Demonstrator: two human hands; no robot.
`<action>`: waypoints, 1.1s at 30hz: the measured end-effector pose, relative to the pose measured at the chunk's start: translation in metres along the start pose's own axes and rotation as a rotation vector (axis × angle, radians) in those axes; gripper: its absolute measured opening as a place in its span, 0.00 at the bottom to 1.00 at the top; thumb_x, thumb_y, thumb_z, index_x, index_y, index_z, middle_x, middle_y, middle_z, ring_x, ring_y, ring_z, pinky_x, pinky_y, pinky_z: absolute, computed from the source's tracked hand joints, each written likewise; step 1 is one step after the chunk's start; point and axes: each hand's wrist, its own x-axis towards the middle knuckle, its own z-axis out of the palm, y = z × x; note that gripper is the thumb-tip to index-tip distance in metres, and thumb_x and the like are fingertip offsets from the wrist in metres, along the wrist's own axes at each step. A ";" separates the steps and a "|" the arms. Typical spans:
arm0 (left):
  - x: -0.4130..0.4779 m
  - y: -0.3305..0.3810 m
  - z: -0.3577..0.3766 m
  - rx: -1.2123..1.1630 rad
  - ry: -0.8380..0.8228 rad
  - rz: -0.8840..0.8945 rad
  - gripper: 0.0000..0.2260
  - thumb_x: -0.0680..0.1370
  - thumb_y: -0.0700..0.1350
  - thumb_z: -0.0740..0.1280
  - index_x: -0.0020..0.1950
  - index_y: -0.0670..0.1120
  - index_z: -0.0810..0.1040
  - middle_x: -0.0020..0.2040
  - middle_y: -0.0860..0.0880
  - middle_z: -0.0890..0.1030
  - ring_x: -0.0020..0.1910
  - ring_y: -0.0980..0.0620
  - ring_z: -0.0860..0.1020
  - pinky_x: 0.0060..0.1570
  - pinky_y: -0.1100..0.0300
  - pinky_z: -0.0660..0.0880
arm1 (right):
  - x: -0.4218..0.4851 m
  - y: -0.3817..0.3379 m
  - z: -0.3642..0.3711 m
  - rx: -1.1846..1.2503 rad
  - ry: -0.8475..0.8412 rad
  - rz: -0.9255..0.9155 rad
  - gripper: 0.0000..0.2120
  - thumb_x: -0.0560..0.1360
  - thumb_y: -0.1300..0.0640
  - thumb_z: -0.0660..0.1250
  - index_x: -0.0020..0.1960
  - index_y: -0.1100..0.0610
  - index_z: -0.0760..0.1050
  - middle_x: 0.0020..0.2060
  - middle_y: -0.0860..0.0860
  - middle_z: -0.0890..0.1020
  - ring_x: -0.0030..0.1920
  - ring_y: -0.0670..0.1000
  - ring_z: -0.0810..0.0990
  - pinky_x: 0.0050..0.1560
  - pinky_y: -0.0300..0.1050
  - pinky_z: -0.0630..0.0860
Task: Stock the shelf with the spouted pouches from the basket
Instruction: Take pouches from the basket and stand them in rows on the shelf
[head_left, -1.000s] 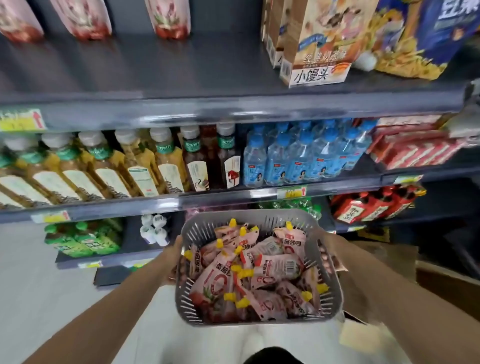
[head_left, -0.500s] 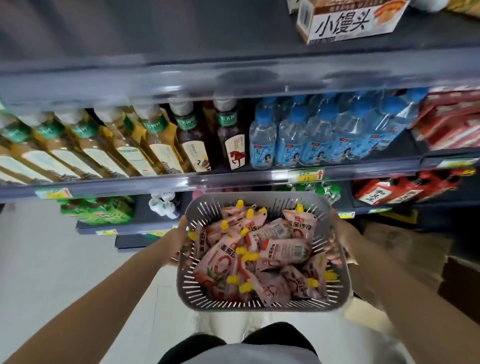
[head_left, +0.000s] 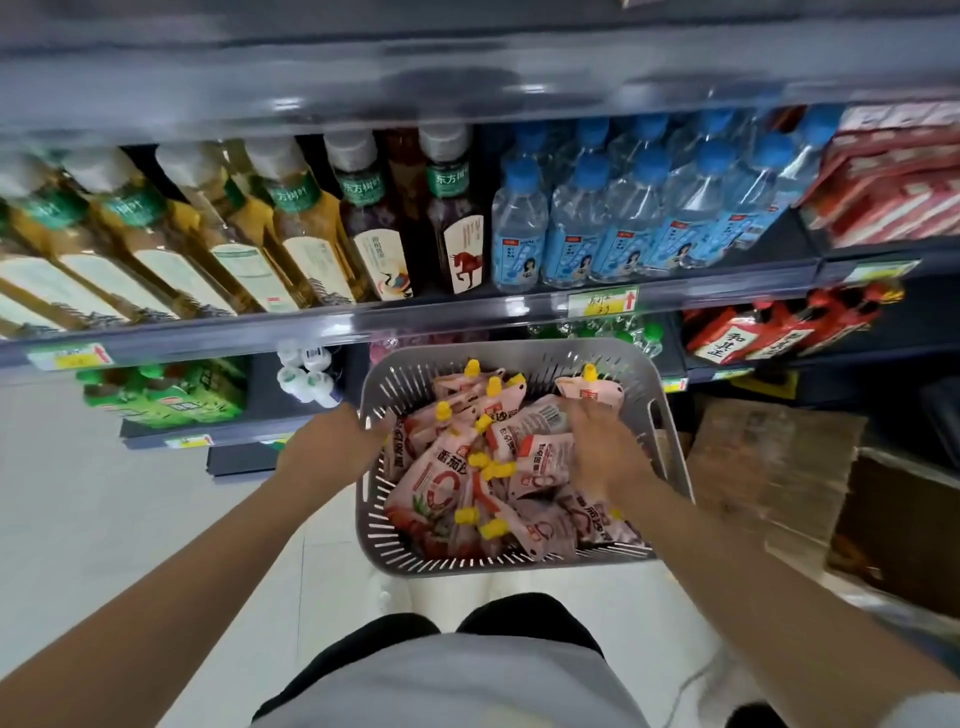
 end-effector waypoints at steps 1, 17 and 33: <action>-0.008 0.002 -0.001 0.019 0.059 0.034 0.24 0.76 0.66 0.57 0.49 0.44 0.71 0.45 0.45 0.78 0.45 0.44 0.77 0.44 0.52 0.74 | 0.004 -0.003 0.009 -0.060 -0.091 -0.003 0.38 0.66 0.63 0.73 0.71 0.56 0.58 0.66 0.56 0.69 0.67 0.57 0.66 0.68 0.53 0.65; -0.043 0.046 0.053 -0.365 -0.081 0.444 0.11 0.76 0.48 0.69 0.56 0.45 0.75 0.51 0.50 0.79 0.47 0.53 0.78 0.47 0.60 0.74 | 0.018 0.013 -0.009 0.448 0.061 0.086 0.20 0.69 0.52 0.74 0.60 0.53 0.77 0.49 0.51 0.84 0.50 0.52 0.82 0.50 0.45 0.77; -0.011 0.075 0.049 -1.037 -0.578 0.153 0.25 0.64 0.35 0.69 0.61 0.44 0.76 0.51 0.47 0.84 0.52 0.47 0.81 0.54 0.49 0.77 | -0.022 -0.084 -0.020 1.220 -0.027 0.415 0.40 0.61 0.42 0.77 0.67 0.51 0.64 0.57 0.46 0.72 0.57 0.48 0.71 0.56 0.45 0.69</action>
